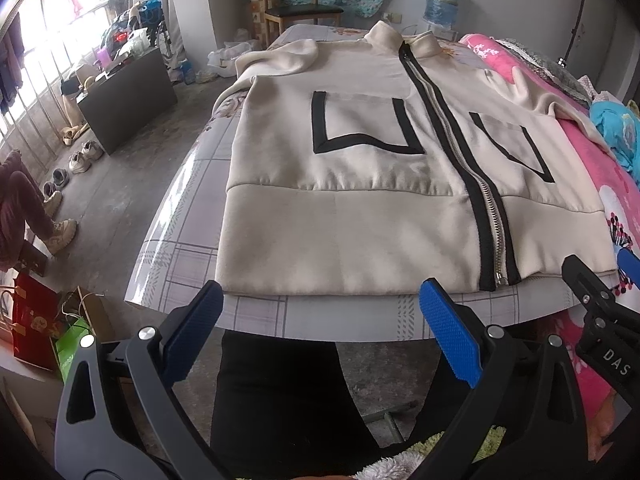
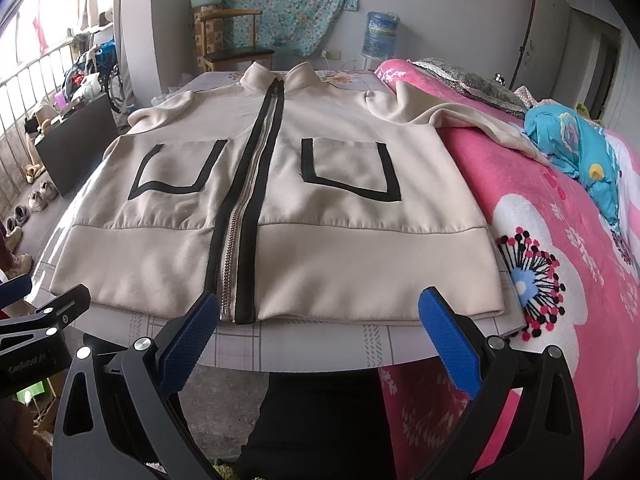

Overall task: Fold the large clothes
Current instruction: 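Move the left tool toward the jacket's side edge near the hem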

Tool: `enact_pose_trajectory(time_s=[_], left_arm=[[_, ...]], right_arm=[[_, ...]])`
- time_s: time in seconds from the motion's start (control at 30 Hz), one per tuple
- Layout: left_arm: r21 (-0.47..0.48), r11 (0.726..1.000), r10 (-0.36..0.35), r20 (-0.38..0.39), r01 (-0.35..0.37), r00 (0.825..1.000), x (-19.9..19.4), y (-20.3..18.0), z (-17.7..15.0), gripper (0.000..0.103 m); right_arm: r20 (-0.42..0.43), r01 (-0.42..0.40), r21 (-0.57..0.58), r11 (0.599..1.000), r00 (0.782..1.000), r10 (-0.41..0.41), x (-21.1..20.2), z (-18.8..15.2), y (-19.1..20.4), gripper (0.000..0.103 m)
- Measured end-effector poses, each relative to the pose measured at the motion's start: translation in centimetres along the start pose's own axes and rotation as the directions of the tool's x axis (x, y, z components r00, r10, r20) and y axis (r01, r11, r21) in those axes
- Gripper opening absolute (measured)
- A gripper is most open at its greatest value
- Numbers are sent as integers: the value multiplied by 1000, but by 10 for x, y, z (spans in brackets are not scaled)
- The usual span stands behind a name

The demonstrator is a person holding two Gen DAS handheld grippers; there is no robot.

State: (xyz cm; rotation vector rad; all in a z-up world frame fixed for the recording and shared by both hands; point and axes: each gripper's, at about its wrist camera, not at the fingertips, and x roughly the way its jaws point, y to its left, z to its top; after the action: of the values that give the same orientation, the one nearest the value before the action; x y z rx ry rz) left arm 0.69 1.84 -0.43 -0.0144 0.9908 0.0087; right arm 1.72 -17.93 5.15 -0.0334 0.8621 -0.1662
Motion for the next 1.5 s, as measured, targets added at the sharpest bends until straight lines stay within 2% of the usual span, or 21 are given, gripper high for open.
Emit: enact_pose_trajectory(time_s=[0.27, 0.57, 0.93, 1.33, 1.5], left_arm=[[-3, 999, 32, -36, -32, 999, 26, 15, 12, 95], [26, 996, 83, -63, -82, 995, 76, 22, 42, 95], [4, 1000, -9, -57, 9, 998, 92, 32, 51, 96], [14, 1000, -6, -72, 7, 997, 93, 32, 52, 97], [23, 1000, -16, -76, 18, 997, 95, 33, 53, 97]], right_arm=[[10, 6, 9, 1000, 1000, -7, 17, 13, -14, 97], [-17, -7, -21, 1000, 1000, 6, 65, 33, -19, 97], [-60, -81, -56, 995, 995, 77, 108, 38, -12, 97], [-81, -155, -39, 987, 985, 151, 117, 33, -20, 97], [-74, -157, -47, 986, 985, 154, 118, 32, -20, 97]])
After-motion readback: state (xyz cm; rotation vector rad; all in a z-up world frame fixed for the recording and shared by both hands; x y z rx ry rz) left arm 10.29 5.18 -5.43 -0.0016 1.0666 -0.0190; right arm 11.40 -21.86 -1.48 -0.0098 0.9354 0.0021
